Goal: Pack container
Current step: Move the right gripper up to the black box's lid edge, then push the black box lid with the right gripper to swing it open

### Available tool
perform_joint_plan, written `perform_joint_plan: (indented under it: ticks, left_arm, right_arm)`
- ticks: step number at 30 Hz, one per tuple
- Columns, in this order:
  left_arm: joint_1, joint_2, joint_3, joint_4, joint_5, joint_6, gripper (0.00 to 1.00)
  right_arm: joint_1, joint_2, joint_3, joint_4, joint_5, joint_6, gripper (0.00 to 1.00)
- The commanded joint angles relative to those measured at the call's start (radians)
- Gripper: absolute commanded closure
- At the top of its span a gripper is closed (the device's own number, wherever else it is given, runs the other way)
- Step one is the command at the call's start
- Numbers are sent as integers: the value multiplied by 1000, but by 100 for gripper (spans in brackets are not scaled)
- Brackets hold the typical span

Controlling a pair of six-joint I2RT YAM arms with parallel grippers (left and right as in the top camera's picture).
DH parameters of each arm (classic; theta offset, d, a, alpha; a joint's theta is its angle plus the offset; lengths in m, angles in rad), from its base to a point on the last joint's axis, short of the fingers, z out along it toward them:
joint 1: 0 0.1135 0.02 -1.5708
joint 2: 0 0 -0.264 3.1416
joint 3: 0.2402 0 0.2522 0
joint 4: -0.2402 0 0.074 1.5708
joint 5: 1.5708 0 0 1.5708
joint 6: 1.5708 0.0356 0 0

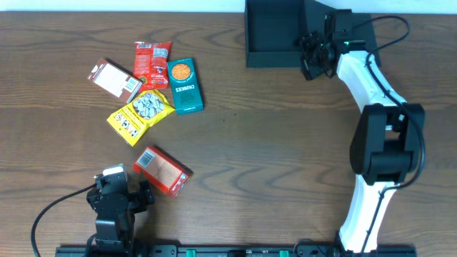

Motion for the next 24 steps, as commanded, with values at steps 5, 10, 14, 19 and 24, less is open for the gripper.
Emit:
perform_joint_plan:
  ticks: [5,10,14,19,24]
  left_arm:
    - [3,-6,-11,3,-11,-11,5]
    - [3,-6,-11,3,-11,-11,5]
    - [3,-6,-11,3,-11,-11,5]
    - [3,-6,-11,3,-11,-11,5]
    - [3,-6,-11,3,-11,-11,5]
  right_arm:
    - [-21,40,19,-1,-15,20,30]
    - [-40,61,19,-1,-50,23,49]
    - [-44,61,25,-1,-65,-1,60]
    - [-44,61,33,-44,-72,-68,75]
    - [-44,61,55,-151,-60,-189,88]
